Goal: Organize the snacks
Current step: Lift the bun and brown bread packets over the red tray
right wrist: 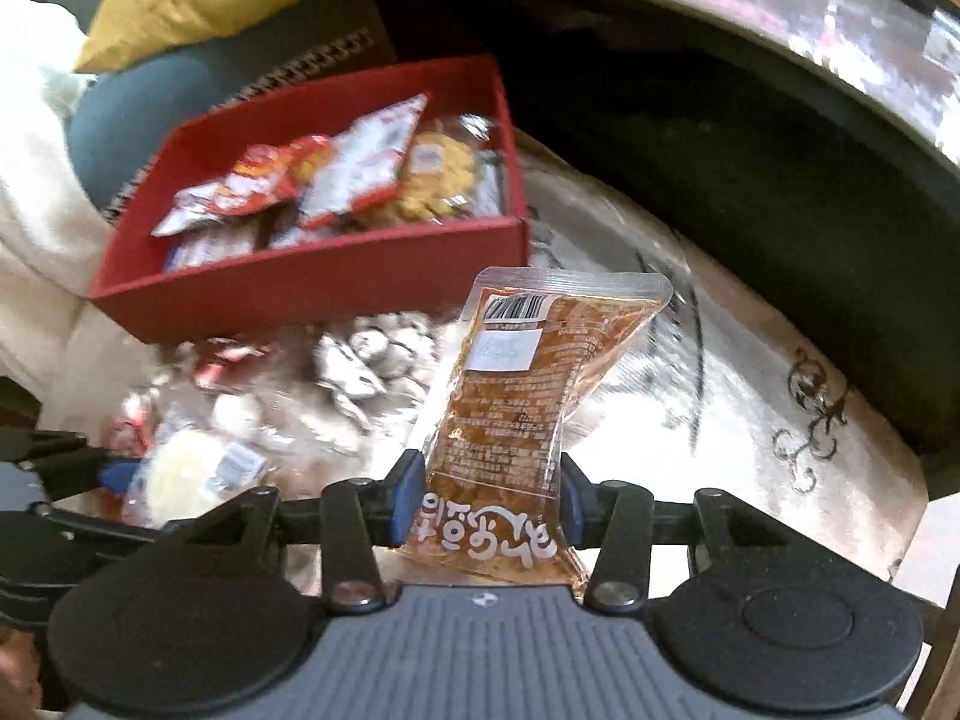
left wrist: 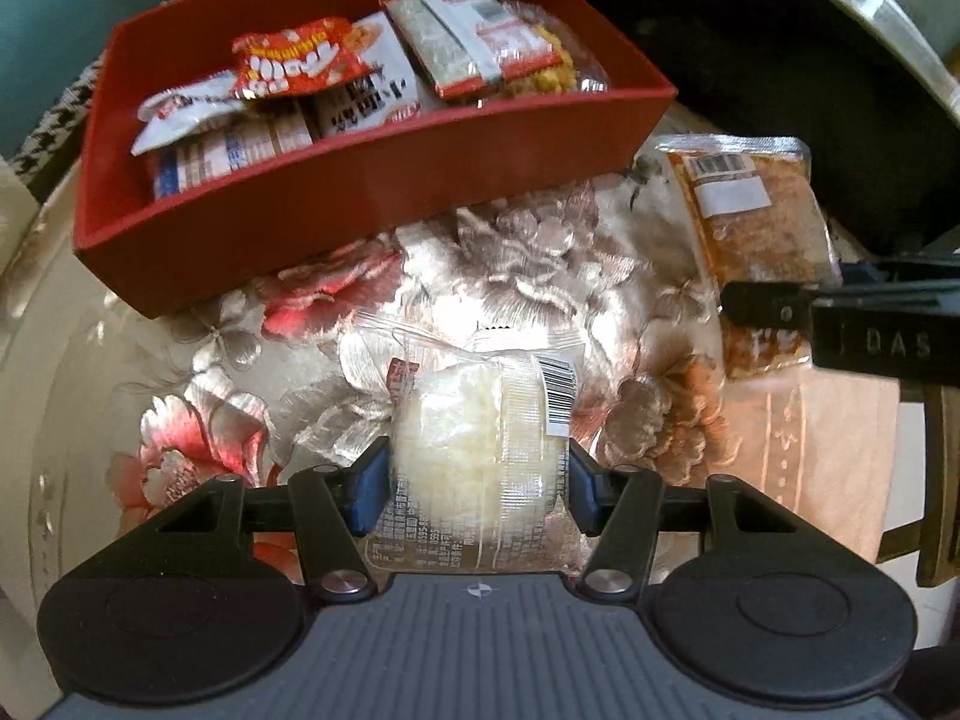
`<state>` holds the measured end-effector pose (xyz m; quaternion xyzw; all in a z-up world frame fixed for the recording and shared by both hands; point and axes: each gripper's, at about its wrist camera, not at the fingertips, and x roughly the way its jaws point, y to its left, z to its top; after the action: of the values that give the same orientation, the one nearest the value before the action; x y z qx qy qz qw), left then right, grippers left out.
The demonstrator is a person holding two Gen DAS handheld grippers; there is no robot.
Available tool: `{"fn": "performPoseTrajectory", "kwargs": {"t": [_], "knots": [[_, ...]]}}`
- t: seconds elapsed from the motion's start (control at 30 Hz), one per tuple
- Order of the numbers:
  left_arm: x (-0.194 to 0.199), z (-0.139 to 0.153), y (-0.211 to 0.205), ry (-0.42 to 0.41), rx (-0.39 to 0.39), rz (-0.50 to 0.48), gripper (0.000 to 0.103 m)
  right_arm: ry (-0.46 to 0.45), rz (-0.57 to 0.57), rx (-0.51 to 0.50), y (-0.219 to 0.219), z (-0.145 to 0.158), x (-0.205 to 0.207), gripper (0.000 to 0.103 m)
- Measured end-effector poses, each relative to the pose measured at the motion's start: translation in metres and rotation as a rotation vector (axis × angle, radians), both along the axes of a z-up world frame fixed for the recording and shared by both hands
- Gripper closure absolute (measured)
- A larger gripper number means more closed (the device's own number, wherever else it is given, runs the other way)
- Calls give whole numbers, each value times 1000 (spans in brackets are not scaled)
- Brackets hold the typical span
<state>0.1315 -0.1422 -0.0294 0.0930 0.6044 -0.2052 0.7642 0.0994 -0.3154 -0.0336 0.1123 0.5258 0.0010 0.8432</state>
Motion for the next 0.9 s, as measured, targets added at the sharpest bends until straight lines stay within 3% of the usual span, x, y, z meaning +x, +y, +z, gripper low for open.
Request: {"fn": "performPoseTrajectory", "kwargs": {"t": [0.17, 0.9], "knots": [[2, 19, 2, -52, -17, 22, 38, -71, 2, 21, 5, 21, -3, 61], [23, 63, 19, -207, -30, 118, 38, -197, 20, 48, 19, 58, 19, 61]]}}
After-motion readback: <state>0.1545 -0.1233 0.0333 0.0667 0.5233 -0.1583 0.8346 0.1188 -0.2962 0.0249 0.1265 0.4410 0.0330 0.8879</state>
